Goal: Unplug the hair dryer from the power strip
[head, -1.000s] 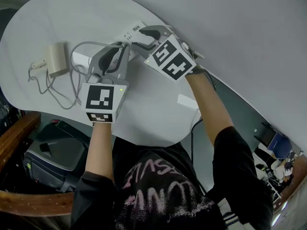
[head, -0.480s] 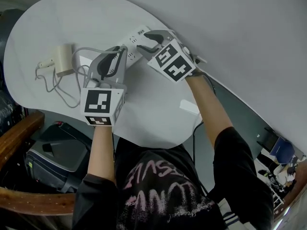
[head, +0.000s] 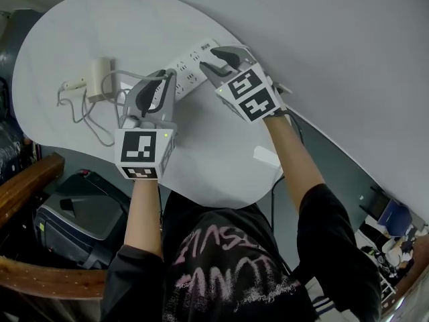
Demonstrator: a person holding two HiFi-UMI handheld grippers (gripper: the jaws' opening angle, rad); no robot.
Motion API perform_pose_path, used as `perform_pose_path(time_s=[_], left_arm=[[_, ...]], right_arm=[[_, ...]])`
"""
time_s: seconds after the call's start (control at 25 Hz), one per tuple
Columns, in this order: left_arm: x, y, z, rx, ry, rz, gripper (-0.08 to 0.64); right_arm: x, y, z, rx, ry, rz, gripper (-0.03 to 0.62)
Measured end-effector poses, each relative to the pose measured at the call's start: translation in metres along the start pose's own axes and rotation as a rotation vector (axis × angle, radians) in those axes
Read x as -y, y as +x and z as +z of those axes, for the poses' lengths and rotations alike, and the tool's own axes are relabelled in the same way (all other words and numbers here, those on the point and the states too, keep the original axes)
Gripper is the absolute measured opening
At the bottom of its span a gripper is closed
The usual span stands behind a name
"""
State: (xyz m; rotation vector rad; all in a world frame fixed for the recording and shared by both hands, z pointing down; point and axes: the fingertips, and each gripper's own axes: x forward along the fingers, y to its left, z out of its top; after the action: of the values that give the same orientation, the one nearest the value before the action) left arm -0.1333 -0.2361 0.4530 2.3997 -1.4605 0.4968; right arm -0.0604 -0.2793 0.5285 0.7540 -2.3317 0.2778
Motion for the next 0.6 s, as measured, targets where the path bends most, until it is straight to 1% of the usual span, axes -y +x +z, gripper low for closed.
perform_pose_path(time_s=[0.12, 0.28, 0.32, 0.48, 0.56, 0.6], left_arm=[[-0.002, -0.008, -0.002, -0.007, 0.000, 0.011, 0.057], [-0.001, -0.016, 0.003, 0.025, 0.009, 0.025, 0.058], [-0.001, -0.019, 0.003, 0.029, 0.014, 0.029, 0.058], [0.004, -0.031, 0.001, 0.019, 0.015, 0.039, 0.058], [0.005, -0.037, 0.001, 0.029, 0.014, 0.046, 0.058], [0.006, -0.040, 0.002, 0.035, 0.013, 0.052, 0.058]], right_arm=[[-0.005, -0.011, 0.009, 0.043, 0.010, -0.014, 0.143], [-0.011, -0.027, 0.021, 0.108, 0.020, -0.035, 0.116], [-0.013, -0.031, 0.024, 0.121, 0.019, -0.042, 0.100], [-0.023, -0.047, 0.027, 0.158, 0.017, -0.067, 0.063], [-0.028, -0.055, 0.027, 0.168, 0.021, -0.078, 0.055], [-0.030, -0.059, 0.027, 0.175, 0.023, -0.084, 0.041]])
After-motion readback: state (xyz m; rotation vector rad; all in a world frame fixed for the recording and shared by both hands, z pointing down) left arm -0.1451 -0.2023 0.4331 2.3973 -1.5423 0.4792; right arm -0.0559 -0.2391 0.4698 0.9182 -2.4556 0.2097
